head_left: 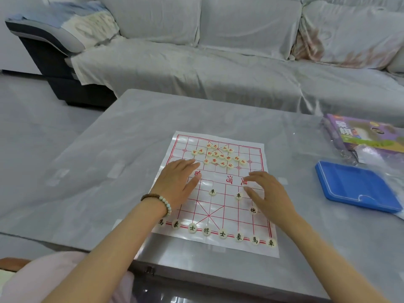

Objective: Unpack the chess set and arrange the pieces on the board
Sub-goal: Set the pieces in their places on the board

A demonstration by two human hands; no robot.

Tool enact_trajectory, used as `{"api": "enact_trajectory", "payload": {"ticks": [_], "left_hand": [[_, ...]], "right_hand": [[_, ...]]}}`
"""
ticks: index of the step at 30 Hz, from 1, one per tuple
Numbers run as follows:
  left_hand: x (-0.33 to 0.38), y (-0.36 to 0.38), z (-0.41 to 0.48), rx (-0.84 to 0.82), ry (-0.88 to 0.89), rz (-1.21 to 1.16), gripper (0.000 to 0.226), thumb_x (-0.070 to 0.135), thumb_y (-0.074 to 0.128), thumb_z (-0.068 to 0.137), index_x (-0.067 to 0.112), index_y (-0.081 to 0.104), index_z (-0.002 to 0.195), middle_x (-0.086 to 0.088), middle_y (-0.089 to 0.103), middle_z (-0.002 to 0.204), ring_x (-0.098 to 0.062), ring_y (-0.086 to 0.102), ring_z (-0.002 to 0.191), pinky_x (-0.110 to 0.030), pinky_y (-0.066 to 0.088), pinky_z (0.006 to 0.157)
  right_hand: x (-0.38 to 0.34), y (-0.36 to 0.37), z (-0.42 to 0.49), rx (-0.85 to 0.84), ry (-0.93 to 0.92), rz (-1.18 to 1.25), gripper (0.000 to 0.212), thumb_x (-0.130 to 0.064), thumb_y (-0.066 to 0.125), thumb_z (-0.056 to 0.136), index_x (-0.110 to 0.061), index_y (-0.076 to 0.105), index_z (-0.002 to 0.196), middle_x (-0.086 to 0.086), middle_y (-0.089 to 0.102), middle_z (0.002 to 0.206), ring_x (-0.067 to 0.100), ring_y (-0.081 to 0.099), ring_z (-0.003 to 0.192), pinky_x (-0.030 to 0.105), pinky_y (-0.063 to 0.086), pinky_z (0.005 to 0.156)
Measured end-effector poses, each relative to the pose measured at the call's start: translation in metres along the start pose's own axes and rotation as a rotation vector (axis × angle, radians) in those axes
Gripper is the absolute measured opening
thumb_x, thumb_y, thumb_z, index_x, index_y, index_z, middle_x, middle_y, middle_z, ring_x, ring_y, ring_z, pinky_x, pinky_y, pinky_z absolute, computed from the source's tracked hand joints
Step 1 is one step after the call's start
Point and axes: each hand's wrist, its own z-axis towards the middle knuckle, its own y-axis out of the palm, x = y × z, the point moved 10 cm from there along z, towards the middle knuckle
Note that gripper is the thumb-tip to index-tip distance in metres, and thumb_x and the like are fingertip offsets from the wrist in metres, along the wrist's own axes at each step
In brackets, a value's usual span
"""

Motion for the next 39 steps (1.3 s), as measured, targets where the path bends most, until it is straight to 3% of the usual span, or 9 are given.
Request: {"api": "enact_trajectory", "payload": {"ticks": [3,10,14,21,28,31,35,39], "left_hand": [[0.007,0.009,0.025,-0.068,0.022,0.030,0.049,0.040,0.020,0.100,0.023,0.023,0.146,0.006,0.019,0.154,-0.012,0.013,0.141,-0.027,0.006,0.114],[0.012,0.038,0.059,-0.141,0.048,0.055,0.051,0.042,0.017,0.100,0.023,0.022,0.147,0.008,0.017,0.154,-0.010,0.012,0.142,-0.028,0.005,0.115],[0.009,0.043,0.068,-0.148,0.042,0.050,0.052,0.042,0.016,0.100,0.023,0.019,0.148,0.008,0.015,0.155,-0.009,0.011,0.142,-0.027,0.005,0.116],[0.010,0.052,0.063,-0.219,0.044,0.045,0.053,0.044,0.015,0.099,0.023,0.016,0.148,0.007,0.011,0.156,-0.009,0.009,0.142,-0.026,0.004,0.115],[0.024,0.050,0.066,-0.204,0.060,0.074,0.053,0.044,0.015,0.099,0.025,0.010,0.149,0.008,0.006,0.156,-0.011,0.003,0.143,-0.029,0.001,0.116],[0.040,0.057,0.072,-0.198,0.088,0.094,0.053,0.045,0.015,0.099,0.026,0.008,0.148,0.009,0.002,0.157,-0.011,-0.003,0.143,-0.031,-0.003,0.116],[0.061,0.068,0.078,-0.208,0.136,0.096,0.055,0.047,0.014,0.098,0.026,0.008,0.149,0.009,0.001,0.157,-0.011,-0.005,0.143,-0.031,-0.005,0.115],[0.065,0.071,0.079,-0.203,0.121,0.109,0.056,0.048,0.012,0.098,0.026,0.008,0.149,0.009,0.001,0.157,-0.012,-0.005,0.143,-0.030,-0.007,0.114]], "right_hand": [[0.002,-0.004,0.024,0.003,-0.012,0.049,0.031,-0.039,0.054,0.091,-0.029,0.058,0.121,-0.009,0.050,0.133,0.008,0.043,0.125,0.021,0.026,0.102],[-0.001,0.018,0.074,-0.026,0.023,0.123,0.030,-0.040,0.065,0.085,-0.028,0.061,0.112,-0.013,0.052,0.107,0.004,0.051,0.096,0.017,0.037,0.080],[-0.005,0.028,0.095,0.001,0.037,0.035,0.033,-0.045,0.065,0.082,-0.026,0.064,0.110,-0.007,0.053,0.106,0.004,0.047,0.089,0.025,0.043,0.088],[-0.015,0.040,0.108,0.013,-0.014,-0.047,0.031,-0.047,0.064,0.083,-0.026,0.065,0.107,-0.007,0.053,0.104,0.011,0.050,0.100,0.024,0.033,0.086],[0.033,0.006,0.084,0.093,0.039,0.174,0.022,-0.034,0.066,0.084,-0.026,0.066,0.105,-0.016,0.053,0.095,0.002,0.050,0.086,0.007,0.035,0.072],[0.073,-0.003,0.071,0.064,0.107,0.165,0.021,-0.032,0.064,0.086,-0.027,0.065,0.106,-0.014,0.055,0.096,0.002,0.052,0.084,0.013,0.042,0.075],[0.092,-0.001,0.064,0.009,0.094,0.154,0.026,-0.037,0.065,0.084,-0.030,0.064,0.109,-0.016,0.055,0.098,0.005,0.052,0.091,0.014,0.040,0.079],[0.103,-0.005,0.057,0.146,0.156,0.245,0.032,-0.046,0.070,0.076,-0.038,0.058,0.105,-0.024,0.051,0.096,0.001,0.050,0.092,0.022,0.040,0.084]]}}
